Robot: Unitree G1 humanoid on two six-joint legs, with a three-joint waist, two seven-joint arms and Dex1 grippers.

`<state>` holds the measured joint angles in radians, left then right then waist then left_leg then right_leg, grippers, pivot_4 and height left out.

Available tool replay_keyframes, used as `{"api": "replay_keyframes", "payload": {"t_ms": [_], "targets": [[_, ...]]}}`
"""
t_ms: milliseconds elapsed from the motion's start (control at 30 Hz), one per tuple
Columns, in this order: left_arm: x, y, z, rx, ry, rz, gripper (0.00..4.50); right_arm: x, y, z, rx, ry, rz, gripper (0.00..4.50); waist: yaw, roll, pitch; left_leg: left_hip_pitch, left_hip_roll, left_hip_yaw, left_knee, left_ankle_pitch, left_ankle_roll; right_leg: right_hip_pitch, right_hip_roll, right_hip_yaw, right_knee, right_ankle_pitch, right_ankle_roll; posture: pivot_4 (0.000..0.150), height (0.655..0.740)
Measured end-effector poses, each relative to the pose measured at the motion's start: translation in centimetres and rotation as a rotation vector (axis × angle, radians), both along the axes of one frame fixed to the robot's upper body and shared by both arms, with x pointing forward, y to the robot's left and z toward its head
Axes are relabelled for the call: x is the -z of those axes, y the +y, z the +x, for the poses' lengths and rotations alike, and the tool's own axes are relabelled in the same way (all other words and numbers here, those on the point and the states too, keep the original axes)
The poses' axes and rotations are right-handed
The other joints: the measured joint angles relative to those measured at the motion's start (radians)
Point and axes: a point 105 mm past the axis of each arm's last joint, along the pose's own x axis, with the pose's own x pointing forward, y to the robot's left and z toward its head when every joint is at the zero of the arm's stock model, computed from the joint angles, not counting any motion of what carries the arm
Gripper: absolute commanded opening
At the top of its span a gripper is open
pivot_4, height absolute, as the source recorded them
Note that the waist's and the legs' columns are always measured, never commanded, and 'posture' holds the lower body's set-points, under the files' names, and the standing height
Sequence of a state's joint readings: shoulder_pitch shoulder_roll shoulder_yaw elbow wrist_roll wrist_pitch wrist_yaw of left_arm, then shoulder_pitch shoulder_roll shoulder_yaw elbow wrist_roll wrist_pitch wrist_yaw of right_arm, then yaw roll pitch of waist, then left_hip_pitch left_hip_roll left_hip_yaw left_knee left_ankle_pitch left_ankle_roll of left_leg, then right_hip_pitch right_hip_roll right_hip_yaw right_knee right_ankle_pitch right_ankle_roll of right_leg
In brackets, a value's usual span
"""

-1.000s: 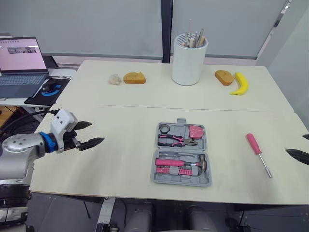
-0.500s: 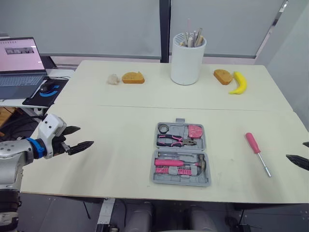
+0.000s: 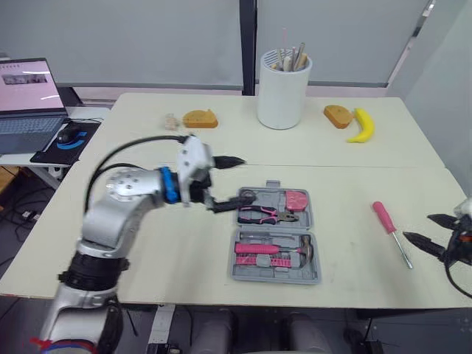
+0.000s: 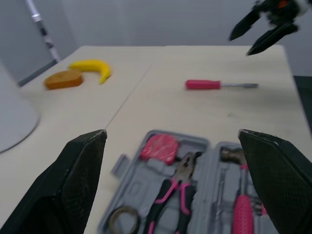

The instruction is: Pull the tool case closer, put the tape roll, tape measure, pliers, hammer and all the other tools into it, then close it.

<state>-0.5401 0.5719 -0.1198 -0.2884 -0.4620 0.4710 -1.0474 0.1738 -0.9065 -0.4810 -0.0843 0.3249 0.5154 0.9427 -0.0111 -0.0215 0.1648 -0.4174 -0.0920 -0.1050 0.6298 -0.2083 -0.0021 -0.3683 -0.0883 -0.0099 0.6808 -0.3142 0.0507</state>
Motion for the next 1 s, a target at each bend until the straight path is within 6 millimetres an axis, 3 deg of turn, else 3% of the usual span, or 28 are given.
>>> {"api": "replay_keyframes", "payload": {"t_ms": [100, 233, 400, 667, 833, 1000], "targets": [[-0.4, -2.2, -1.2, 0.081, -0.024, -0.024, 4.49, 1.7, 0.2, 0.7, 0.008, 0.014, -0.005, 4.5, -0.009, 0.001, -0.001, 0.001, 0.0, 0.0, 0.0, 0.0, 0.0, 0.001, 0.001, 0.0, 0.001, 0.0, 0.0, 0.15, 0.74], [0.2, -3.4, -1.7, 0.124, -0.031, -0.02, 4.49, 2.8, 1.0, 2.2, 0.013, -0.002, 0.014, 4.5, -0.013, 0.002, -0.001, 0.002, 0.001, 0.0, 0.0, 0.0, 0.0, 0.002, 0.001, 0.0, 0.001, 0.0, 0.0, 0.15, 0.74], [0.4, -3.7, -1.6, 0.123, -0.05, -0.017, 4.49, 3.8, 1.3, 4.4, 0.09, 0.003, 0.046, 4.5, -0.014, 0.002, -0.001, 0.002, 0.0, -0.001, 0.0, 0.0, 0.0, 0.002, 0.001, 0.0, 0.001, 0.0, 0.0, 0.15, 0.74], [1.1, -3.6, -1.5, 0.111, -0.039, -0.005, 4.49, 5.0, 0.0, 6.0, 0.211, 0.042, 0.049, 4.5, -0.014, 0.002, -0.001, 0.002, 0.0, -0.001, 0.0, 0.0, 0.0, 0.002, 0.001, 0.0, 0.0, 0.0, 0.0, 0.15, 0.74], [0.8, -3.6, -1.4, 0.111, -0.05, -0.002, 4.49, 7.5, -0.3, 6.1, 0.236, 0.114, 0.039, 4.5, -0.015, 0.002, -0.001, 0.002, -0.001, -0.001, 0.0, 0.0, 0.0, 0.002, 0.001, 0.0, 0.001, 0.0, 0.0, 0.15, 0.74], [0.8, -3.6, -1.3, 0.112, -0.05, 0.001, 4.49, 7.4, -1.0, 7.0, 0.257, 0.097, 0.039, 4.5, -0.017, 0.002, -0.001, 0.003, 0.0, -0.001, 0.001, 0.0, 0.0, 0.004, 0.002, -0.001, 0.0, 0.0, 0.0, 0.15, 0.74]]}}
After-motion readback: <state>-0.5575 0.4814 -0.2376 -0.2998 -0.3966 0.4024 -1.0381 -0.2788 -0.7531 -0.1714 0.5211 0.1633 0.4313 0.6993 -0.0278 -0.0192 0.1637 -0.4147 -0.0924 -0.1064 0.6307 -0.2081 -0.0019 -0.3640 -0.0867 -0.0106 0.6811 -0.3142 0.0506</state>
